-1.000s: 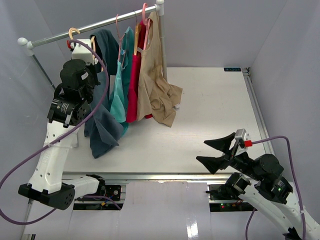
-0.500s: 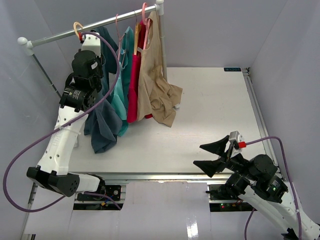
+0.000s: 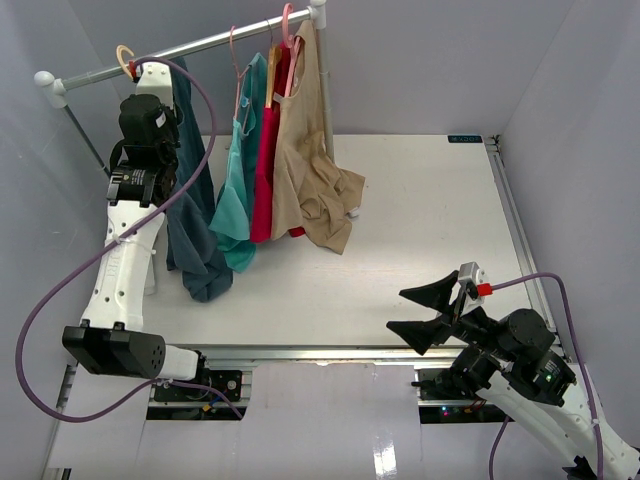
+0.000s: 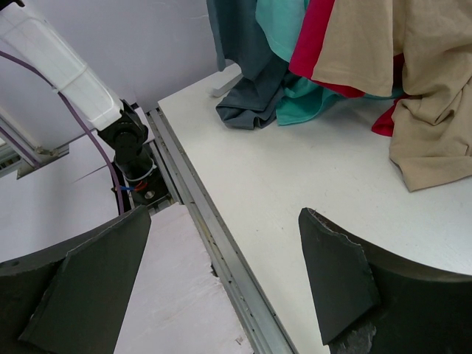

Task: Place the t-shirt on the hanger
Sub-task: Place the hanger at the clothesline.

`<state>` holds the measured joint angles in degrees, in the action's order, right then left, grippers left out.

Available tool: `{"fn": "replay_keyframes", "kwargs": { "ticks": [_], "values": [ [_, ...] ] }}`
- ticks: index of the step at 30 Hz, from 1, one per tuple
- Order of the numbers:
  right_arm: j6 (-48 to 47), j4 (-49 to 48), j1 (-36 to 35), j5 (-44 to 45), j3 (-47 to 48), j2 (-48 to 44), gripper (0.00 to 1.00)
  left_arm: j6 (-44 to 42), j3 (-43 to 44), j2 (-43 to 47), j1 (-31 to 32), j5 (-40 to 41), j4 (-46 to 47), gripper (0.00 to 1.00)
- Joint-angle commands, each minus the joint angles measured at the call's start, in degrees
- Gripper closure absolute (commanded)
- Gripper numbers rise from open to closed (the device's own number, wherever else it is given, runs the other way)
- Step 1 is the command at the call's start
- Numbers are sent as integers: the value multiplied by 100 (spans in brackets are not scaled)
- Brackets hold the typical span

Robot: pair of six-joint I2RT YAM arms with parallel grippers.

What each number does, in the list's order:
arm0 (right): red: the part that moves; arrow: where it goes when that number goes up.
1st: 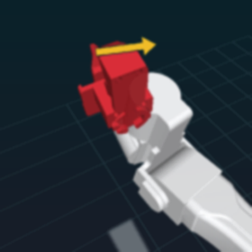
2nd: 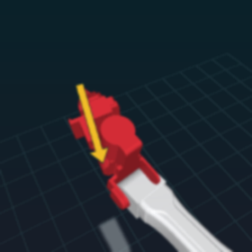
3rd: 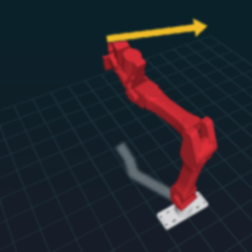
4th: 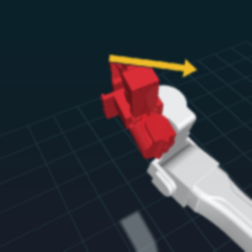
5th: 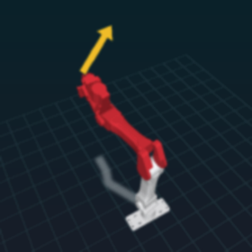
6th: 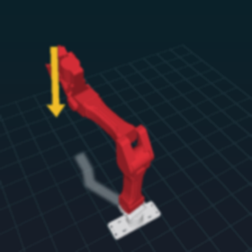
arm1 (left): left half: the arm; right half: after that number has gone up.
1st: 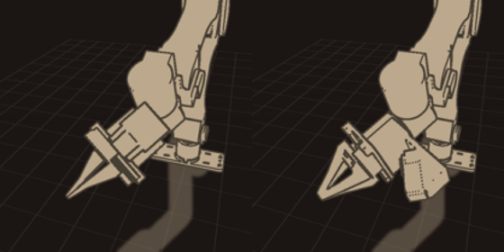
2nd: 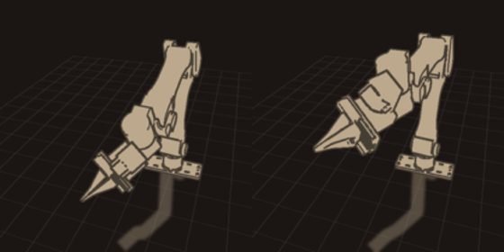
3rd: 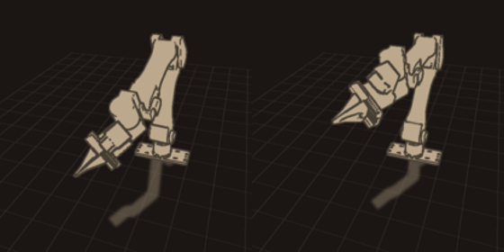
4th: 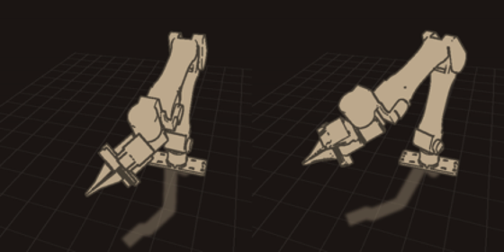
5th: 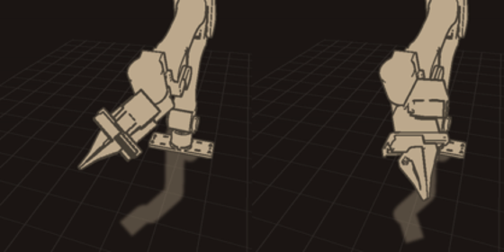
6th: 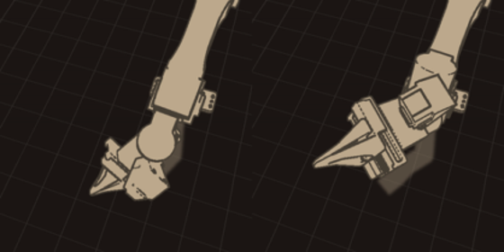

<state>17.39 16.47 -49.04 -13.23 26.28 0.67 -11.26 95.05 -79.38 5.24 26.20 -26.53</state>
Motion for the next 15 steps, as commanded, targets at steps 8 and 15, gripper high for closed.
{"fn": "replay_keyframes", "kwargs": {
  "ticks": [8,15],
  "values": [
    [-28,-278,-4,6,31,-354,12,171,-546,195,-155,-453,506,100],
    [-34,-267,-9,31,35,-392,12,150,-645,213,-190,-459,438,100]
  ]
}}
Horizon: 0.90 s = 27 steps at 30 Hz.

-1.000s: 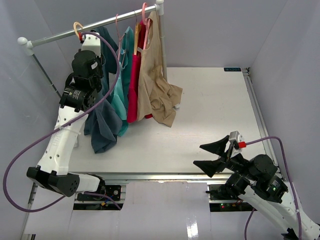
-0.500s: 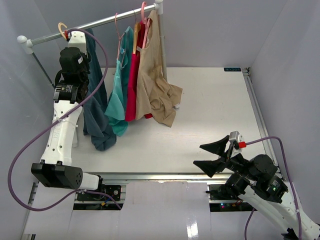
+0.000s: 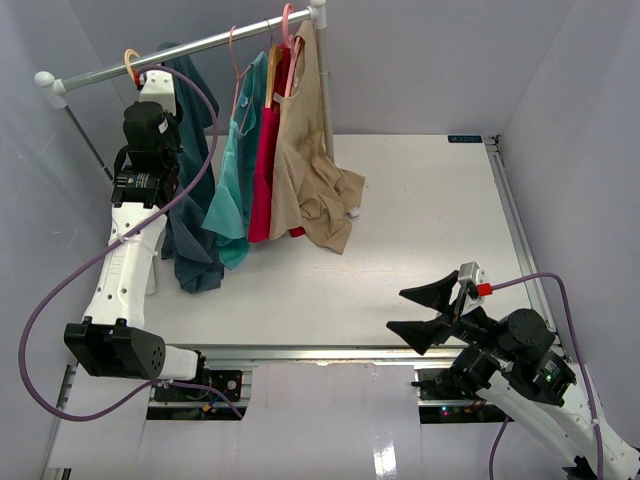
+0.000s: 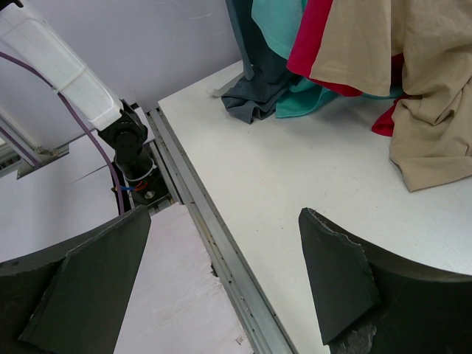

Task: Place the t-shirt on the hanger
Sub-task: Place the hanger at the clothesline.

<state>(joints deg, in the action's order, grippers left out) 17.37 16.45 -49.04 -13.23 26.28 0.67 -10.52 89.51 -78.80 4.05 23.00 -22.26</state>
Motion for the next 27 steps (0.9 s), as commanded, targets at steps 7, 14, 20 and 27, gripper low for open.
{"fn": "replay_keyframes", "kwargs": {
  "ticks": [7,14,20,27],
  "values": [
    [-45,-265,-5,54,35,-378,12,94,-61,252,-80,-385,-116,48],
    [-42,-305,-9,49,1,-383,12,230,91,482,-82,-572,-267,37],
    [-96,-312,-7,34,26,-307,12,405,476,850,-80,-760,-809,27],
    [-119,-380,-9,-39,-36,-190,12,662,594,1690,-80,-1391,-989,2]
  ]
}}
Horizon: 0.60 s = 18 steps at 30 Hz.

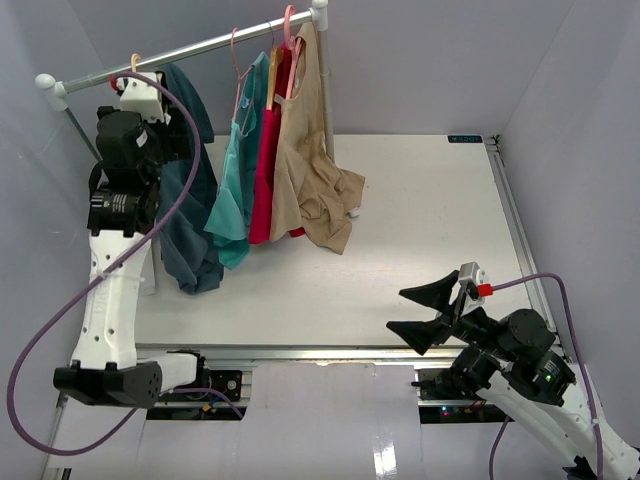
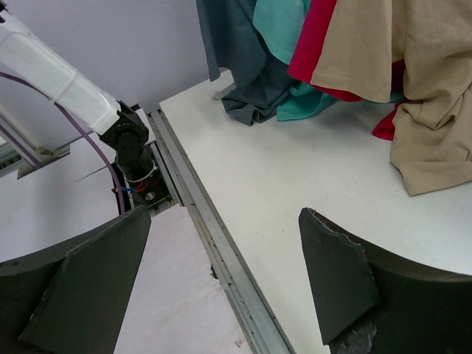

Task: Place the t-shirt on the hanger
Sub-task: Place the hanger at the clothesline, then reset both arms

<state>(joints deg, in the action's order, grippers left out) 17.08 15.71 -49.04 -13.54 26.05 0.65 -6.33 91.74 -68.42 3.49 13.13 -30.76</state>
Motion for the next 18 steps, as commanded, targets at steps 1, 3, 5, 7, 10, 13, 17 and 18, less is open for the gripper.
{"fn": "replay_keyframes", "kwargs": {
  "ticks": [1,3,5,7,10,13,17,18],
  "values": [
    [-79,-328,-9,29,-24,-163,12,338,489,672,-23,-575,-224,2],
    [-52,-376,-9,109,-51,-109,11,535,739,709,-23,-931,-399,2],
    [-22,-412,-1,234,-77,-28,9,962,859,658,-23,-1840,-444,2],
    [0,-494,-1,278,-116,165,6,1361,821,586,-23,-2797,-378,2],
    [137,-652,-5,409,-152,366,3,1756,573,426,-19,-3812,21,2],
    [250,-761,-9,648,-162,671,10,1932,279,156,97,-4290,312,2],
    [375,-907,-9,1222,-161,963,10,1811,-37,18,1250,-3703,536,2],
    [384,-890,-9,1357,-96,1038,10,1762,-116,-66,1548,-3402,558,2]
  ]
}}
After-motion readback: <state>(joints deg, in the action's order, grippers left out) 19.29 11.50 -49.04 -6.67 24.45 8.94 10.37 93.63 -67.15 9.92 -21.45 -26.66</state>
